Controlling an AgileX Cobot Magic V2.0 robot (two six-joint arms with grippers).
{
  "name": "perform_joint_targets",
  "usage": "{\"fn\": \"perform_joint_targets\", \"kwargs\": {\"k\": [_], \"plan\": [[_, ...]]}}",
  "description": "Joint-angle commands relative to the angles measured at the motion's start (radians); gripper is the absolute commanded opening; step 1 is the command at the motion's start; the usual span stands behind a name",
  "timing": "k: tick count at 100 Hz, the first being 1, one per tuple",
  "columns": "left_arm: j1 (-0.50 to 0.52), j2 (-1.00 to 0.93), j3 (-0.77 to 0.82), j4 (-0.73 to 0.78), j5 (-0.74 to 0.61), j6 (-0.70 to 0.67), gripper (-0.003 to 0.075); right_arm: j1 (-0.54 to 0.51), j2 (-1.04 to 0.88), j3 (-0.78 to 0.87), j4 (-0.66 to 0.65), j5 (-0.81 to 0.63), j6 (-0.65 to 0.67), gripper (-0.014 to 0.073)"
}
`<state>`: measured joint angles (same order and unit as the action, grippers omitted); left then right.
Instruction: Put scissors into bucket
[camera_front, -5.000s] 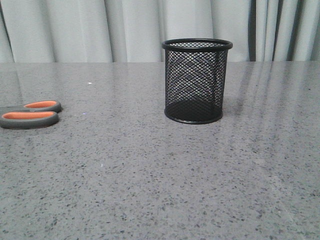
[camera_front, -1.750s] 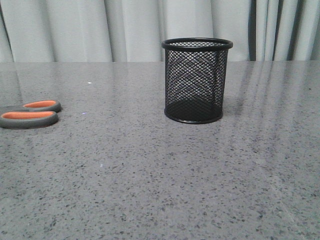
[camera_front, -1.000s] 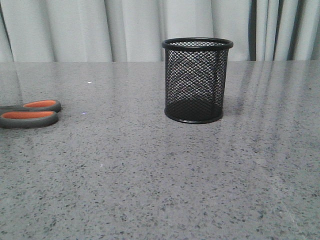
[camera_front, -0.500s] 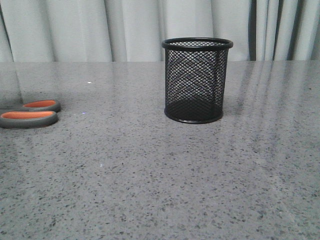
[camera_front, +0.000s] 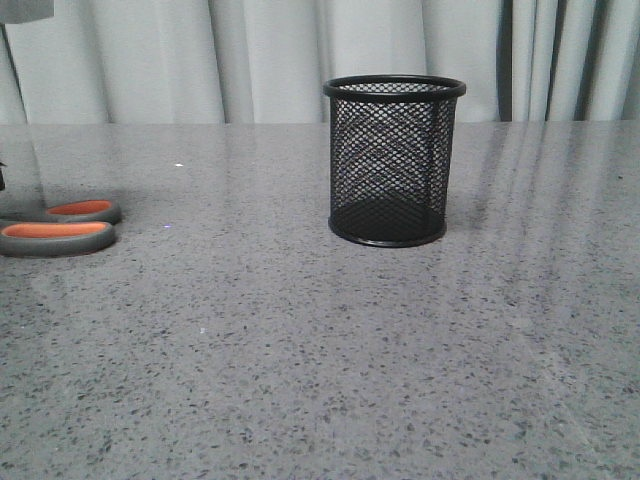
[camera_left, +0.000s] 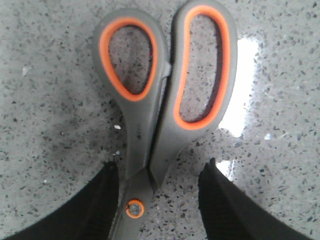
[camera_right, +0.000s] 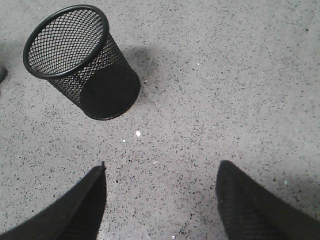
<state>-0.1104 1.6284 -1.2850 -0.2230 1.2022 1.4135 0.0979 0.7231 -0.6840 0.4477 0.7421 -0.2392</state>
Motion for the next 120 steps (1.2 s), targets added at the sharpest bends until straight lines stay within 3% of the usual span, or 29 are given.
{"fn": "perform_joint_targets", "kwargs": {"k": [1,51,61,75,120], "plan": [[-0.004,-0.015,-0.03,-0.033,-0.006,0.006,0.0336,-0.006,0.002,-0.036,0.014,-0.051,-0.017,0.0426],[-0.022,0.06,-0.03,-0.026,-0.022,0.017,0.0328,-0.006,0.002,-0.036,0.014,-0.05,-0.019,0.0426],[-0.022,0.071,-0.03,-0.021,0.001,0.019,0.0248,-0.006,0.002,-0.036,0.014,-0.05,-0.019,0.0426],[-0.022,0.072,-0.03,-0.021,0.023,-0.002,-0.002,-0.006,0.002,-0.036,0.014,-0.05,-0.019,0.0426],[-0.039,-0.115,-0.117,-0.013,0.032,-0.091,-0.0021,-0.006,0.002,-0.036,0.081,-0.05,-0.027,0.0426]]}}
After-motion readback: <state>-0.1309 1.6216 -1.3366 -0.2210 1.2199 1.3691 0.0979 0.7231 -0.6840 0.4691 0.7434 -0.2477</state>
